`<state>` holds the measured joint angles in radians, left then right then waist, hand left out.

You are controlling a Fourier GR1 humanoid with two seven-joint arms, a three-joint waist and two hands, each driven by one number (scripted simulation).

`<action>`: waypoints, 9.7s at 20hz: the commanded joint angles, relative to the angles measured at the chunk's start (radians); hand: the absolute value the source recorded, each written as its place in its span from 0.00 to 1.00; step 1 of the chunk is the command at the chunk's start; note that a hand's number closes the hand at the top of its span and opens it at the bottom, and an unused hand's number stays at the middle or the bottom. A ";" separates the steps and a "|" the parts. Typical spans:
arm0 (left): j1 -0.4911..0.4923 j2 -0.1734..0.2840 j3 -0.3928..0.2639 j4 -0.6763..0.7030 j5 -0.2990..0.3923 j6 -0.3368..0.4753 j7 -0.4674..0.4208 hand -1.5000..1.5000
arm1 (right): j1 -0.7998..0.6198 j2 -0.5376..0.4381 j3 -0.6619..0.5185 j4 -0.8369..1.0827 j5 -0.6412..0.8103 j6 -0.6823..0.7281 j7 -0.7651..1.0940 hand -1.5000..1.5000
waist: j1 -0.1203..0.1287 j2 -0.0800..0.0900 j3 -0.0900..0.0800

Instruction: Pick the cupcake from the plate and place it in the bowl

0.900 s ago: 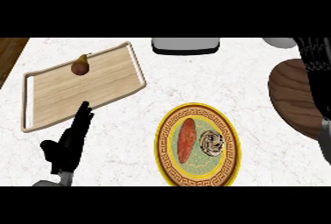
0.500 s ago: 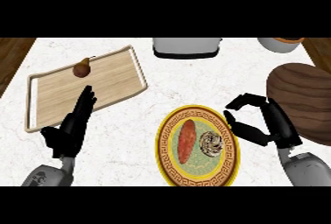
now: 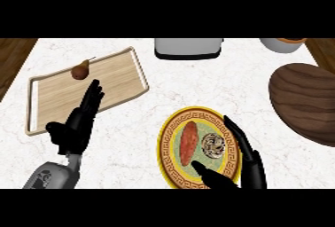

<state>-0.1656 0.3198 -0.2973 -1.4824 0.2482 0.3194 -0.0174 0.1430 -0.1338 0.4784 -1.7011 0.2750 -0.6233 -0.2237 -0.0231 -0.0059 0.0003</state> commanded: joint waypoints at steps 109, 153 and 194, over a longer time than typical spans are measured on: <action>0.059 -0.221 0.263 -0.065 -0.270 -0.221 0.084 0.50 | 0.419 -0.725 -0.639 -0.234 -0.387 0.981 -0.752 1.00 | -0.029 -0.003 -0.002; -0.059 -0.278 0.230 -0.027 -0.313 -0.234 0.118 0.50 | -0.608 -0.682 -0.543 0.844 0.064 0.654 -0.441 1.00 | 0.066 0.019 0.002; 0.027 -0.257 0.243 -0.060 -0.296 -0.274 0.083 0.50 | -0.756 -0.879 -0.719 1.413 -0.230 1.501 -0.673 0.00 | 0.041 0.019 0.008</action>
<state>-0.1502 0.0550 -0.0531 -1.5400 -0.0491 0.0560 0.0738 -0.6525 -0.9821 -0.2408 -0.2877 0.0590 0.6146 -0.7228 0.0211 0.0127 0.0079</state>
